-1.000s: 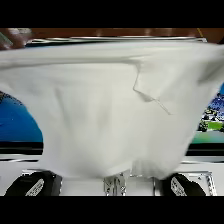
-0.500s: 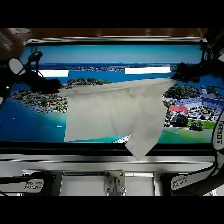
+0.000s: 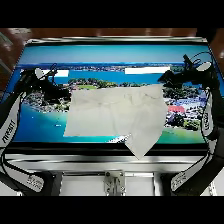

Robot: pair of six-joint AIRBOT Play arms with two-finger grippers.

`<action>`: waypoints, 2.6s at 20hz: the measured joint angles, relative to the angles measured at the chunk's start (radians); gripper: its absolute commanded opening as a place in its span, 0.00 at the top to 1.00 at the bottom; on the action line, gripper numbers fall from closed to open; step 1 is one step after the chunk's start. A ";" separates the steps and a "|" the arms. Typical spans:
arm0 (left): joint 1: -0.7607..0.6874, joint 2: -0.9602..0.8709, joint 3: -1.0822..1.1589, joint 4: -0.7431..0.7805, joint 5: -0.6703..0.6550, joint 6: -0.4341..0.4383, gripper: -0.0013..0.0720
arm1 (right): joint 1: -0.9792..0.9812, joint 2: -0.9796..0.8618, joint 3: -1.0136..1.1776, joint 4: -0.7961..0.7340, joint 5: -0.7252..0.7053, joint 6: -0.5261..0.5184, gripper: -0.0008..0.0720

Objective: Fold the shirts.

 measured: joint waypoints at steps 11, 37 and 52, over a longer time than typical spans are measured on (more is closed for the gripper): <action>0.217 0.296 -0.632 -0.195 0.000 0.188 0.08 | -0.206 0.214 -0.061 -0.264 0.455 0.011 0.13; 0.296 0.433 -0.877 -0.581 0.233 0.434 0.93 | -0.152 0.401 -0.854 -0.212 0.222 -0.110 0.13; 0.294 0.607 -0.441 -0.520 0.177 0.383 0.93 | -0.025 0.671 -0.686 -0.088 -0.010 -0.269 0.90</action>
